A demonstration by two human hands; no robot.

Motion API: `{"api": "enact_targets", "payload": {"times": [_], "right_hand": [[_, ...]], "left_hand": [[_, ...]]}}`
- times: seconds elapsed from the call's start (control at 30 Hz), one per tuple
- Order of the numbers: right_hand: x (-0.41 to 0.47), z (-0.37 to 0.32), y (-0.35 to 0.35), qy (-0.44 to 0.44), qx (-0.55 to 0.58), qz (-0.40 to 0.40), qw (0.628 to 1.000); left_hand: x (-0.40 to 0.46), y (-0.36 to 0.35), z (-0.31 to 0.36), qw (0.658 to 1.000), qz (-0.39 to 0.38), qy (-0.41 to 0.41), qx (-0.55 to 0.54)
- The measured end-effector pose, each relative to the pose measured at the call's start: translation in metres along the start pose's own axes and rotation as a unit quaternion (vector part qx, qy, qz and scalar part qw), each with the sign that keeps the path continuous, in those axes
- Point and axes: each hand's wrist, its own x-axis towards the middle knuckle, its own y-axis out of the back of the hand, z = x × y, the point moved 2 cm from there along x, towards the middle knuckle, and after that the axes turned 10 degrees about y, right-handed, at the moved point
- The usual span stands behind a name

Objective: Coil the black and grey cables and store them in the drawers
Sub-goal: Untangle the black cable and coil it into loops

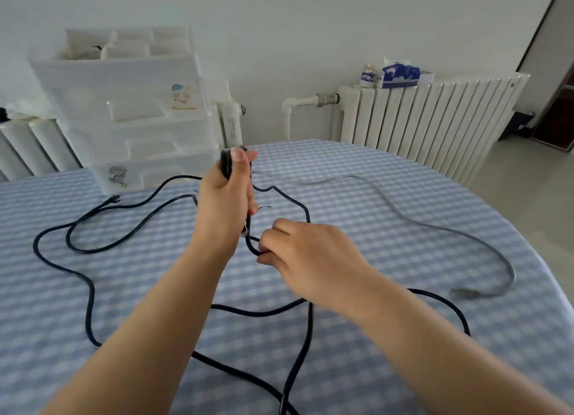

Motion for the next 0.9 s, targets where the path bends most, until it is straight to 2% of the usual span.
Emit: {"api": "enact_targets", "payload": {"times": [0.13,0.23,0.3,0.4,0.47,0.57,0.63,0.73,0.77,0.83,0.9], "right_hand": [[-0.002,0.005,0.008,0.055,-0.002,0.068,0.996],[-0.003,0.013,0.018,0.049,0.01,0.089,0.995],[-0.005,0.02,0.022,0.026,0.029,0.104,0.994],[-0.008,0.025,0.023,-0.036,0.081,0.111,0.99],[-0.008,0.029,0.023,-0.103,0.121,0.107,0.982],[-0.011,0.043,0.026,-0.205,0.094,0.118,0.967],[-0.013,0.052,0.026,-0.263,0.12,0.119,0.95],[-0.012,0.062,0.022,-0.294,0.31,0.141,0.893],[-0.012,0.065,0.021,-0.291,0.398,0.158,0.856],[-0.014,0.07,0.021,-0.283,0.561,0.181,0.756],[-0.017,0.072,0.024,-0.266,0.675,0.19,0.662]], "left_hand": [[0.0,-0.007,-0.006,0.99,-0.111,0.065,0.063],[-0.005,-0.009,-0.01,0.959,-0.218,0.111,0.141],[-0.01,-0.011,-0.013,0.944,-0.271,0.107,0.155],[-0.016,-0.016,-0.011,0.931,-0.306,0.119,0.16],[-0.017,-0.016,-0.011,0.925,-0.329,0.144,0.127],[-0.017,-0.016,-0.013,0.904,-0.369,0.209,0.06],[-0.019,-0.017,-0.013,0.882,-0.397,0.254,0.019],[-0.019,-0.015,-0.015,0.857,-0.434,0.277,-0.015],[-0.019,-0.014,-0.015,0.851,-0.451,0.27,-0.015],[-0.018,-0.013,-0.015,0.842,-0.476,0.254,-0.004],[-0.016,-0.011,-0.014,0.845,-0.467,0.261,-0.009]]}}
